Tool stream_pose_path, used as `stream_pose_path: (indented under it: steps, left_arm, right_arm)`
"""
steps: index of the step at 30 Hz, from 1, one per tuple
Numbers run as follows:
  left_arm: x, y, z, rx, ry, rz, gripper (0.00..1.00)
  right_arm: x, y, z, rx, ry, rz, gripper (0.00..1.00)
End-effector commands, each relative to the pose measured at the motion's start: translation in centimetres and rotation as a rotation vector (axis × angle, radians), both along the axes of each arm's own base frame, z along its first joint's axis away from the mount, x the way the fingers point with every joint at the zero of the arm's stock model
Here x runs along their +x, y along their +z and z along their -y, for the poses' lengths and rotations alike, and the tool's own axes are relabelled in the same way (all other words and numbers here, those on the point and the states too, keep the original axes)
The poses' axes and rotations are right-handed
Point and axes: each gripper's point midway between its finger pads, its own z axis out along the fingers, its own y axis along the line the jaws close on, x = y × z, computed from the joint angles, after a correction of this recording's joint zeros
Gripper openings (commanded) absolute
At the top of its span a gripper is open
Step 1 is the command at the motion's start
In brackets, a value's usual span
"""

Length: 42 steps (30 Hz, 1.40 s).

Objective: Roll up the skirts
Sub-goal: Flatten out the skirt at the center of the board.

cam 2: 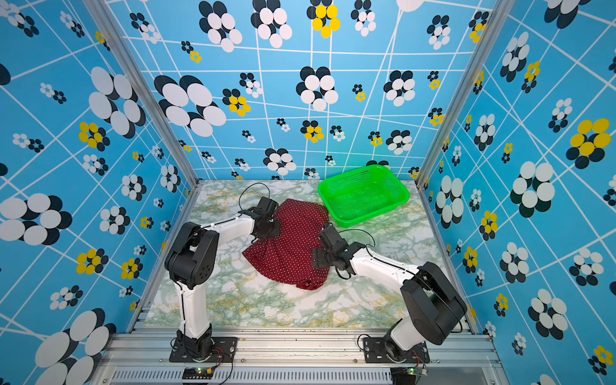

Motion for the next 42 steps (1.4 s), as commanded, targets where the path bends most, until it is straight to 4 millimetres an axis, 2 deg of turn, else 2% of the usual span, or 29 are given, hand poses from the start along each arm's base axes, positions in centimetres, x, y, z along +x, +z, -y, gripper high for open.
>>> stream_pose_path:
  steps: [1,5,10,12,15,17,19,21,26,29,30,31,32,33,35,38,40,42]
  left_arm:
    - [0.3,5.8,-0.1,-0.025,-0.031,0.078,0.00]
    - [-0.2,12.9,-1.3,-0.057,-0.044,0.194,0.00]
    - [-0.9,24.4,-6.9,-0.115,0.035,0.384,0.00]
    - [-1.5,28.5,-8.2,-0.093,0.028,0.438,0.00]
    - [-2.5,33.5,-8.1,-0.078,-0.020,0.493,0.00]
    - [-3.0,35.3,-6.9,-0.086,-0.064,0.508,0.00]
    - [-3.0,35.3,-4.5,-0.070,-0.131,0.494,0.00]
    - [-2.6,33.4,-1.5,-0.048,-0.202,0.447,0.00]
    - [-0.4,24.5,6.6,-0.040,-0.329,0.284,0.00]
    - [1.1,19.2,11.2,-0.075,-0.372,0.199,0.00]
    - [1.6,17.5,12.6,-0.082,-0.384,0.166,0.09]
    - [1.9,15.9,13.9,-0.097,-0.403,0.132,0.31]
    - [2.2,14.9,14.9,-0.114,-0.418,0.110,0.44]
    - [2.3,13.9,16.0,-0.137,-0.436,0.094,0.53]
    - [2.9,13.8,17.1,-0.176,-0.450,0.109,0.59]
    - [3.8,16.4,16.6,-0.214,-0.436,0.188,0.62]
    - [4.4,18.5,14.6,-0.214,-0.412,0.232,0.64]
    - [4.8,19.2,11.7,-0.184,-0.371,0.240,0.65]
  right_arm:
    - [0.3,2.1,-0.4,0.010,0.027,0.044,0.91]
    - [0.7,4.1,-1.6,0.049,0.072,0.080,0.94]
    - [2.4,7.0,-2.8,0.112,0.100,0.126,0.96]
    - [3.4,7.8,-3.1,0.147,0.095,0.128,0.96]
    - [5.5,8.0,-3.1,0.210,0.064,0.099,0.97]
    - [6.9,7.6,-2.9,0.251,0.036,0.070,0.97]
    - [8.4,7.0,-2.7,0.294,0.006,0.036,0.97]
    - [9.9,6.3,-2.3,0.322,-0.026,0.007,0.97]
    - [12.4,5.6,-0.7,0.339,-0.085,-0.022,0.97]
    - [13.2,5.6,1.5,0.328,-0.141,-0.024,0.97]
    - [13.3,5.7,2.5,0.328,-0.163,-0.023,0.97]
    - [13.3,5.8,3.5,0.328,-0.185,-0.023,0.97]
    - [13.3,5.9,4.3,0.328,-0.201,-0.020,0.97]
    - [13.2,6.1,5.0,0.325,-0.210,-0.017,0.97]
    - [12.8,6.4,5.8,0.307,-0.213,-0.008,0.97]
    - [12.3,6.8,6.1,0.289,-0.194,-0.001,0.98]
    - [12.2,7.1,5.6,0.305,-0.175,-0.002,0.98]
    - [12.3,7.4,4.9,0.318,-0.150,-0.005,0.99]
